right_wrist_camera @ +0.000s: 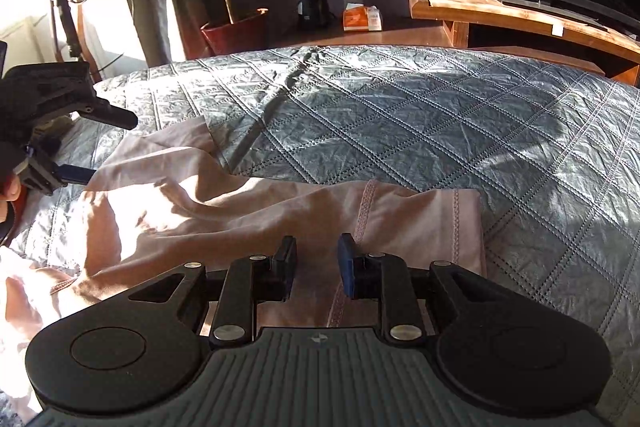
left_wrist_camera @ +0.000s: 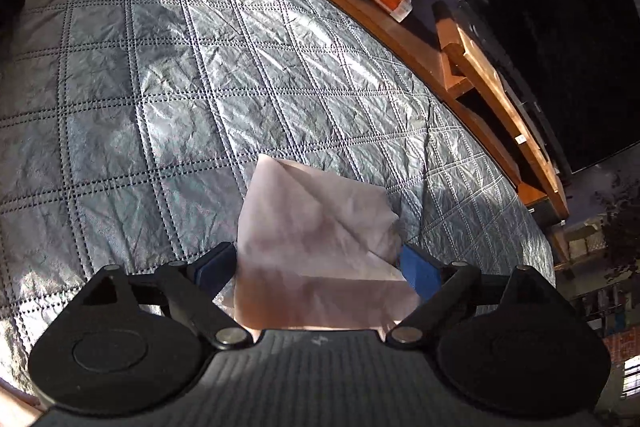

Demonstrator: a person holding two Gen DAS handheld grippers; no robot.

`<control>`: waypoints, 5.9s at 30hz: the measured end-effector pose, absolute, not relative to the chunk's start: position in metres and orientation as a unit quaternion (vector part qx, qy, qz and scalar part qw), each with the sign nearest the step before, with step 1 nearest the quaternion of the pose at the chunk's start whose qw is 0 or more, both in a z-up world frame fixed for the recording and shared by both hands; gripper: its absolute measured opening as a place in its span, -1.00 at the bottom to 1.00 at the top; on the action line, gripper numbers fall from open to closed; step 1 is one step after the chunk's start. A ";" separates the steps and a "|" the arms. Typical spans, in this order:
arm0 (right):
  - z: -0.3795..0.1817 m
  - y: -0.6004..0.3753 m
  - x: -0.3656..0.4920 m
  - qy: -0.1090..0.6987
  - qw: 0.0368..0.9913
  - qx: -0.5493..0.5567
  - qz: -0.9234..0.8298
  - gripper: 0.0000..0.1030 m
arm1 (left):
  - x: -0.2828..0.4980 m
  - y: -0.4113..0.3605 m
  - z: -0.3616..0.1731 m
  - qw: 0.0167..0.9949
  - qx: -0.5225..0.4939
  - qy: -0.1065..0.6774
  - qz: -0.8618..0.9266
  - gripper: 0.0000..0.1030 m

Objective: Fold clothes

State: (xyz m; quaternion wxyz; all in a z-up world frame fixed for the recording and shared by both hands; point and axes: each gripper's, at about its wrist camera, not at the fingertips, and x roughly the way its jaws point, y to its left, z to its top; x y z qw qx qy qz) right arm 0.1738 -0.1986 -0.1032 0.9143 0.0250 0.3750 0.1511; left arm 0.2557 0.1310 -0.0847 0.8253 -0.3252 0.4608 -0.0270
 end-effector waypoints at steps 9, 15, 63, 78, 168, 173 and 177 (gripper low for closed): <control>-0.104 -0.200 0.175 0.374 0.915 0.026 0.152 -0.43 | 0.255 0.141 -0.093 0.799 -0.375 0.469 -0.029 -0.44; -0.104 -0.197 0.174 0.372 0.915 0.012 0.152 -0.45 | 0.233 0.101 -0.043 0.900 -0.117 0.399 0.128 -0.91; 0.010 -0.047 0.281 0.320 0.782 0.083 0.528 -0.87 | 0.177 0.243 0.025 0.857 -0.294 0.355 0.230 0.49; -0.071 -0.224 0.277 0.446 0.879 0.114 0.122 0.30 | 0.194 0.222 0.023 0.867 -0.262 0.387 0.173 0.55; -0.089 -0.056 0.158 0.415 0.877 0.087 0.227 -0.16 | 0.199 0.204 0.012 0.877 -0.173 0.434 0.109 0.58; -0.078 -0.033 0.143 0.388 0.871 0.015 0.300 -0.97 | 0.201 0.200 0.011 0.878 -0.170 0.435 0.107 0.58; -0.068 -0.011 0.116 0.370 0.845 -0.057 0.383 -0.89 | 0.202 0.200 0.011 0.877 -0.171 0.436 0.107 0.59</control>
